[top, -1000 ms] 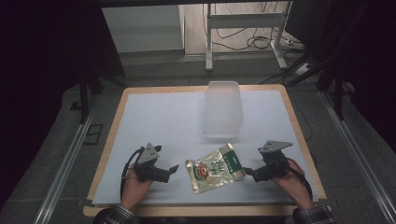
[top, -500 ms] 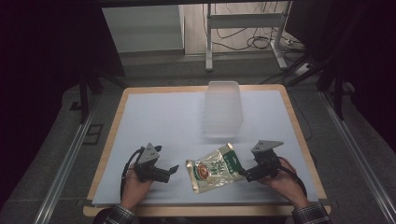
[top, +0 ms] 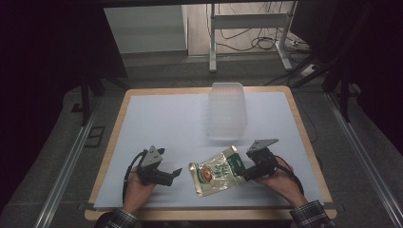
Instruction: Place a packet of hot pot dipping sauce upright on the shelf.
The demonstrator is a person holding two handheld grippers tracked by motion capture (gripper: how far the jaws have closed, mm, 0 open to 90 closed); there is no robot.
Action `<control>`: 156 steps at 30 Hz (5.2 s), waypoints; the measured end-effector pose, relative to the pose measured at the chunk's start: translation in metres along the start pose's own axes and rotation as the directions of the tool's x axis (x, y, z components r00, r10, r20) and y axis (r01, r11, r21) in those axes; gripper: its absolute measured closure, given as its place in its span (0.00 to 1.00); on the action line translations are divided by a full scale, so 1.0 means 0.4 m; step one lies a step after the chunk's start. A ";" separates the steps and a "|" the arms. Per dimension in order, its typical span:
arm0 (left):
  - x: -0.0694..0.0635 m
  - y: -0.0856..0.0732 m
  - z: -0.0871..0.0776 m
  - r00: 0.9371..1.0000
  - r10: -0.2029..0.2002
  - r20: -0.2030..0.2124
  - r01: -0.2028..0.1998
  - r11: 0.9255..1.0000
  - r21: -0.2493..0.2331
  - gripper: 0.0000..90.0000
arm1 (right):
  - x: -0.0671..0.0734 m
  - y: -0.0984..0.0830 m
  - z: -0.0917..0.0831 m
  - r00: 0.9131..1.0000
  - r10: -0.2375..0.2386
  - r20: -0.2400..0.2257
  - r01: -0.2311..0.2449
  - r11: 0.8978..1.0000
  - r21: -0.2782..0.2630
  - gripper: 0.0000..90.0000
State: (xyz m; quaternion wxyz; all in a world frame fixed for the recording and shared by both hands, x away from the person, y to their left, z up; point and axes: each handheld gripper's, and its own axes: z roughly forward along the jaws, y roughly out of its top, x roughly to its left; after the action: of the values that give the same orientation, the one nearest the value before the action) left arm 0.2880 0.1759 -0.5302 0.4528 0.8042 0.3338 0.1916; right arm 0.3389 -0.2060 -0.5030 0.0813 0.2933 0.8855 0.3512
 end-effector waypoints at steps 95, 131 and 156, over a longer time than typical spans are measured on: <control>-0.001 0.007 -0.017 0.999 0.015 0.030 -0.014 0.999 -0.041 0.00 | 0.162 0.352 -0.065 0.896 -0.431 0.106 0.440 0.894 -0.080 0.99; -0.003 0.008 -0.016 0.999 0.027 0.034 -0.026 0.999 -0.041 0.00 | 0.129 0.521 -0.014 0.847 -0.459 0.267 0.512 0.840 -0.178 0.99; -0.004 0.008 -0.013 0.999 0.019 0.045 -0.017 0.999 -0.036 0.00 | 0.031 0.645 0.043 0.840 -0.418 0.347 0.502 0.840 -0.204 0.99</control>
State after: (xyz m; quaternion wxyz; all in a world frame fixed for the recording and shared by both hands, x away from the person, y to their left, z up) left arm 0.2846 0.1767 -0.5249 0.4730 0.8031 0.3126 0.1832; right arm 0.4543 -0.0390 -0.3424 0.3341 0.1027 0.8479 0.3987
